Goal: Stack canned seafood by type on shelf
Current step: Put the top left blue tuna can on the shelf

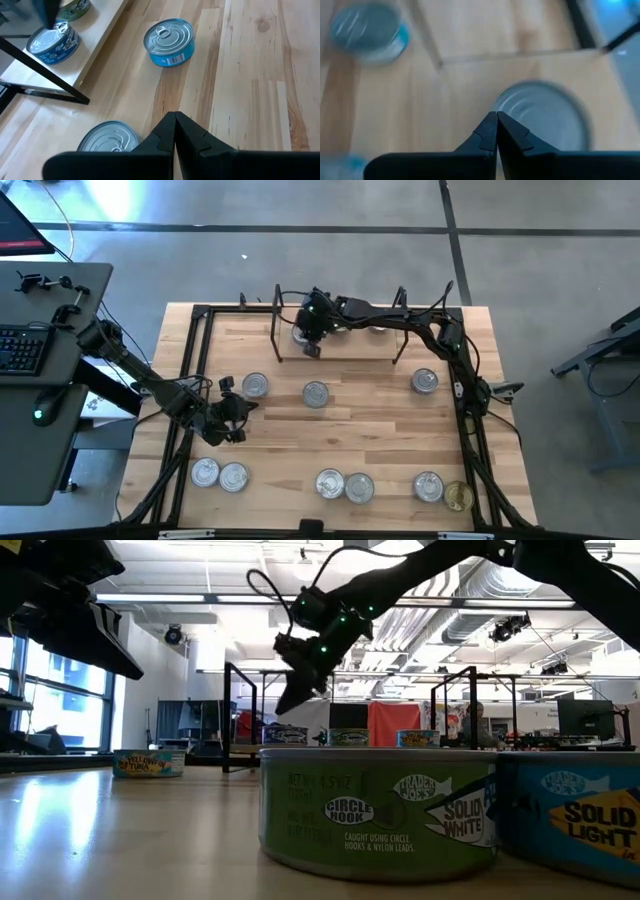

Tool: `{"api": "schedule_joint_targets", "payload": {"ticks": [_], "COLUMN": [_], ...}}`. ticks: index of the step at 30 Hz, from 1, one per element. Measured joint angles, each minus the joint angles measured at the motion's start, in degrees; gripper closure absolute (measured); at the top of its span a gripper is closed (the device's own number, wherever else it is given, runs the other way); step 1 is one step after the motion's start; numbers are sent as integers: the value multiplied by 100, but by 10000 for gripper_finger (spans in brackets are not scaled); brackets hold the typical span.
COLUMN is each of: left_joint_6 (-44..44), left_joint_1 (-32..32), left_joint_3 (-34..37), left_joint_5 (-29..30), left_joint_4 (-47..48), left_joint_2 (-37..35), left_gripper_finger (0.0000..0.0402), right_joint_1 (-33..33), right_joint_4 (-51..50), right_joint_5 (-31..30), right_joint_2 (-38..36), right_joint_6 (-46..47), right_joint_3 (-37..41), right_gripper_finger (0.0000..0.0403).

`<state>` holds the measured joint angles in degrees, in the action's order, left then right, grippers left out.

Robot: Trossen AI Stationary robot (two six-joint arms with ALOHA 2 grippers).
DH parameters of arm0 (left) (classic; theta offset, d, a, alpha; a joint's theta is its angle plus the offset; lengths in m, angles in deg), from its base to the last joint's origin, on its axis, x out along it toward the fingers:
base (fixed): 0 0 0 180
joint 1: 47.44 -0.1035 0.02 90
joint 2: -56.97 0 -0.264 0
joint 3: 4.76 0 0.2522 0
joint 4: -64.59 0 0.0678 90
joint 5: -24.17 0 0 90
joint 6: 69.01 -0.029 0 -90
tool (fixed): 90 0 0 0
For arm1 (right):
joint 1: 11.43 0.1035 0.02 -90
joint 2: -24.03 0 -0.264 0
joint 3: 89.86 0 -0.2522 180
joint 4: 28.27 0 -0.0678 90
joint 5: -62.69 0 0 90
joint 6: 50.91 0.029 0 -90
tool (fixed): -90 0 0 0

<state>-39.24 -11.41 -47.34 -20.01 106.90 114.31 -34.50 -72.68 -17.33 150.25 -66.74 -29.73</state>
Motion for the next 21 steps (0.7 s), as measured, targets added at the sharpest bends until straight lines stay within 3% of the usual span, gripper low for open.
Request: {"api": "schedule_joint_targets", "payload": {"ticks": [3, 8, 14, 21], "left_joint_6": [0, 2, 2, 2], "left_joint_1": [0, 0, 0, 0], "left_joint_3": [0, 0, 0, 0], "left_joint_5": [0, 0, 0, 0], "left_joint_4": [0, 0, 0, 0], "left_joint_2": [0, 0, 0, 0], "left_gripper_finger": [401, 401, 401, 401], "right_joint_1": [-1, 34, 119, 254], "right_joint_4": [-519, -1344, -1212, -539], "right_joint_5": [52, -385, -911, -1042], "right_joint_2": [0, 2, 32, 35], "right_joint_6": [-376, -590, -281, 163], "right_joint_3": [0, 11, 11, 11], "right_gripper_finger": [403, 403, 403, 403]}}
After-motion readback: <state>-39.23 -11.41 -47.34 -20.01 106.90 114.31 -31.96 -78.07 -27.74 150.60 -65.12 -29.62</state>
